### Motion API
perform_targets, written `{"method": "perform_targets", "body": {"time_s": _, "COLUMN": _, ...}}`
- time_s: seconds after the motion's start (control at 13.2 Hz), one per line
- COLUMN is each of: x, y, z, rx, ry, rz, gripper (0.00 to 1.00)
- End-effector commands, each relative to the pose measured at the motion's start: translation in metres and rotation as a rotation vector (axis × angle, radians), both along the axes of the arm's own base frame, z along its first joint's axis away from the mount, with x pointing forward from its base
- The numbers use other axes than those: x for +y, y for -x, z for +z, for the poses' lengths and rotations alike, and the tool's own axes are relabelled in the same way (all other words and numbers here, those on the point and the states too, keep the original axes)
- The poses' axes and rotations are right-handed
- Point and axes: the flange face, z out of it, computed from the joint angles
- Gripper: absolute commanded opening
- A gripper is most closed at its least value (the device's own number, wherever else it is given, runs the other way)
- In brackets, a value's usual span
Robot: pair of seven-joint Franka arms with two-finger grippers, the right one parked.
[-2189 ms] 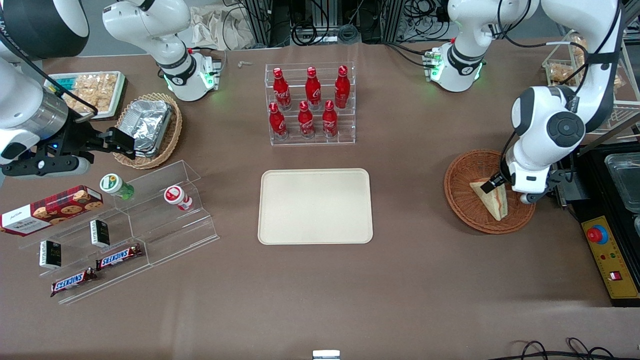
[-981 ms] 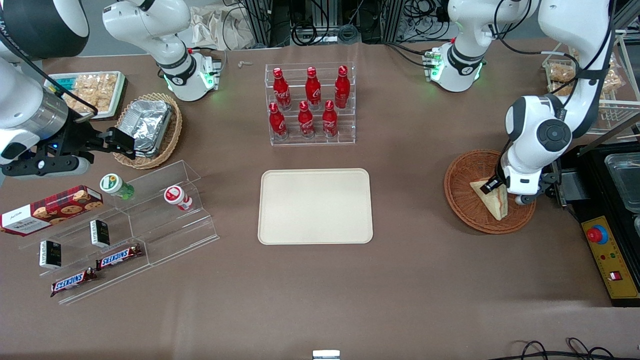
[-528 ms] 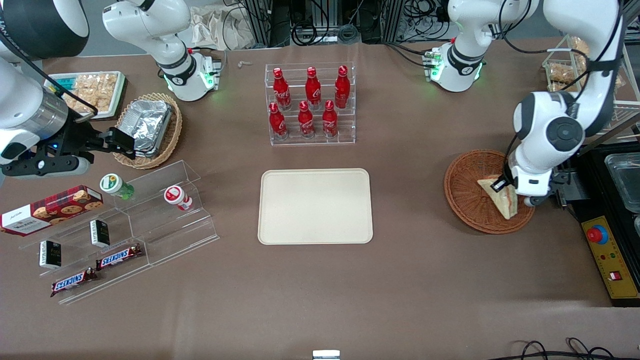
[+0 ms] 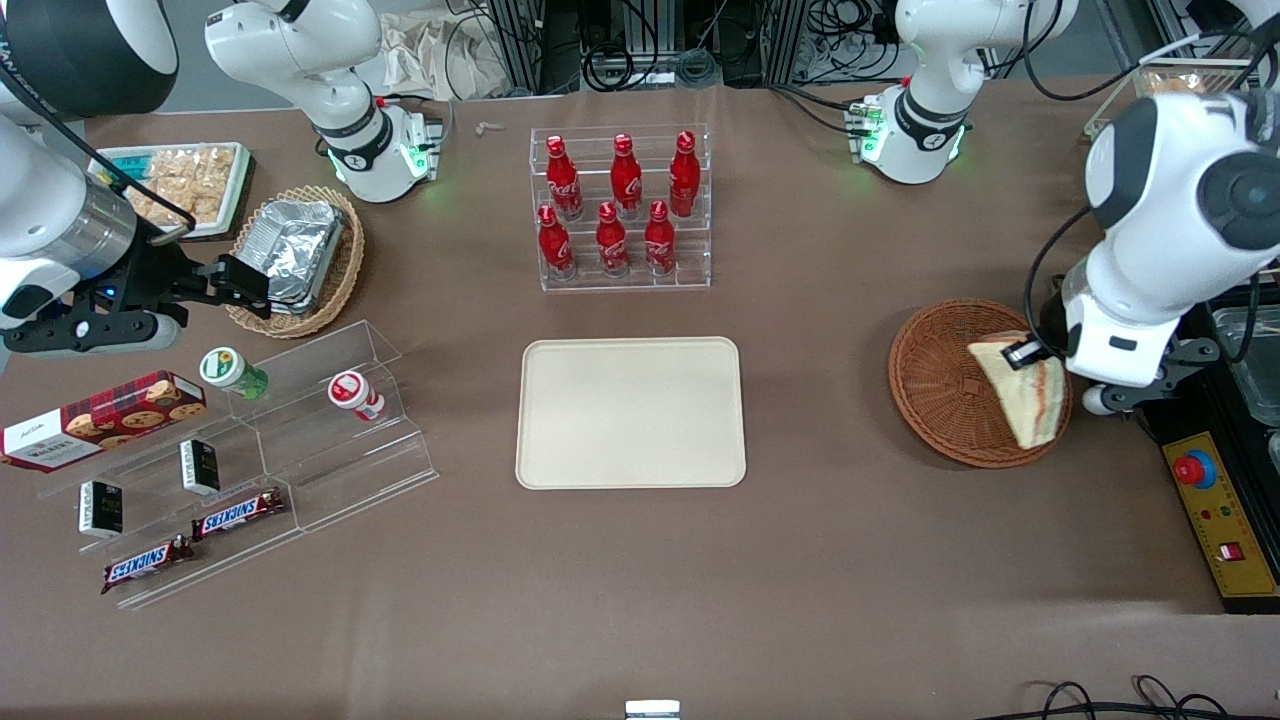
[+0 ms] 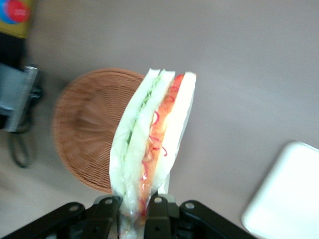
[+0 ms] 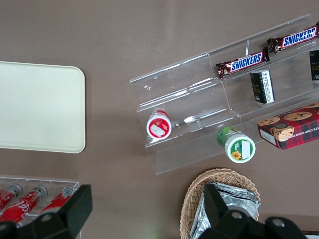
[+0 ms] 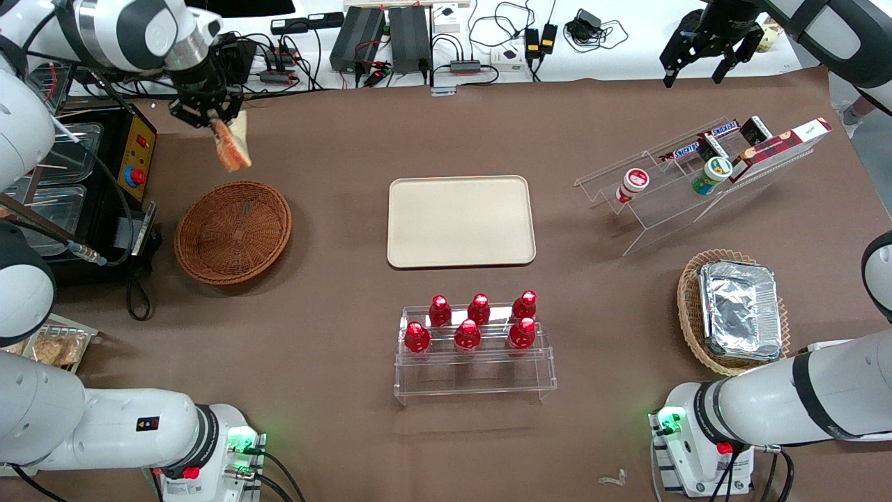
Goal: Place sandwich from basket to tray
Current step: 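Carry the sandwich with the left gripper over to the cream tray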
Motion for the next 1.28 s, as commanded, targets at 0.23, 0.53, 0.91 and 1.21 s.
{"method": "perform_targets", "body": {"time_s": 0.23, "x": -0.117, "y": -0.005, "z": -0.028, "rx": 0.059, "ry": 0.172, "rz": -0.141, "gripper": 0.0}}
{"method": "perform_targets", "body": {"time_s": 0.53, "x": -0.189, "y": 0.001, "z": -0.1, "rx": 0.059, "ry": 0.187, "rz": -0.199, "gripper": 0.0}}
{"method": "perform_targets", "body": {"time_s": 0.91, "x": -0.25, "y": 0.01, "z": -0.183, "rx": 0.058, "ry": 0.128, "rz": -0.196, "gripper": 0.0}}
{"method": "perform_targets", "body": {"time_s": 1.21, "x": -0.279, "y": 0.019, "z": -0.245, "rx": 0.035, "ry": 0.076, "rz": -0.18, "gripper": 0.0}}
